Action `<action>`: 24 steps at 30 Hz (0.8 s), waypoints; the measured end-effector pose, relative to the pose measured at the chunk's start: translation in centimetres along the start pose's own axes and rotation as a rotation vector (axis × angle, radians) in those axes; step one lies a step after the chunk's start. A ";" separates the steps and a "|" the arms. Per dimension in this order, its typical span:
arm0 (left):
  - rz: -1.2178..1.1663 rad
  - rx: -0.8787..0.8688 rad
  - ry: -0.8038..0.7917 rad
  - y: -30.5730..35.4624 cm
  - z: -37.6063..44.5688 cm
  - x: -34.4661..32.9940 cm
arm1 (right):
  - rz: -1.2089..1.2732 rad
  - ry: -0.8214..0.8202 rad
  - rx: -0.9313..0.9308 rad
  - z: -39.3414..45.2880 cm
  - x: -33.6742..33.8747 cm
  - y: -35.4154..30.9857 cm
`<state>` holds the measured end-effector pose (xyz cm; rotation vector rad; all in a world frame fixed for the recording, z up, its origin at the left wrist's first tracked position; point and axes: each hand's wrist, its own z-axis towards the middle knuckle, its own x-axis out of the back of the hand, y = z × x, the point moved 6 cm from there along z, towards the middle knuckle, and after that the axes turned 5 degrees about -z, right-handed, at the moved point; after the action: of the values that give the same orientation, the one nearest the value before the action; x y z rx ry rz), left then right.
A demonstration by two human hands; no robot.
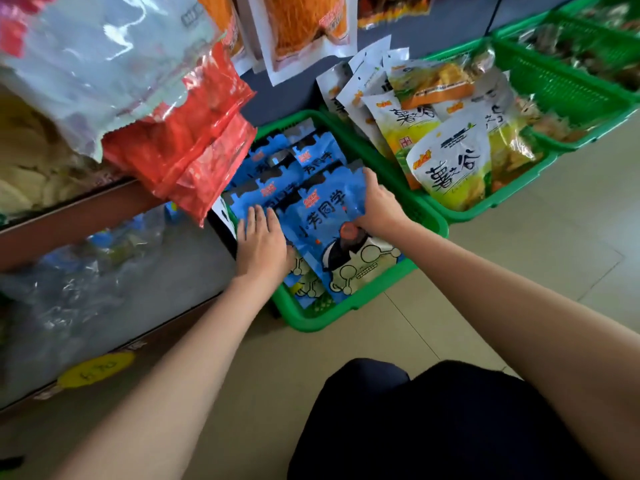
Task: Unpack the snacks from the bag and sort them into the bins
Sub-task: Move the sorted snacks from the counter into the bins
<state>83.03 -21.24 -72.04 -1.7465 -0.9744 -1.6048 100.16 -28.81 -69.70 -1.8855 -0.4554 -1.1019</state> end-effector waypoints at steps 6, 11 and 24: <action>-0.150 -0.172 -0.159 1.3 -1.1 -1.0 | -0.389 -0.371 0.164 -1.2 -6.2 -1.4; 0.084 -0.197 -0.457 1.6 -1.6 -3.4 | -0.706 -0.235 0.173 -1.4 -5.2 -0.5; -0.205 -0.344 -0.050 11.3 3.0 2.4 | -0.166 0.412 -0.071 -2.4 9.4 9.2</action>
<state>94.02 -24.94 -69.30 -1.9722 -0.9712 -1.9620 110.11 -36.87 -65.95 -1.6413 -0.3430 -1.5924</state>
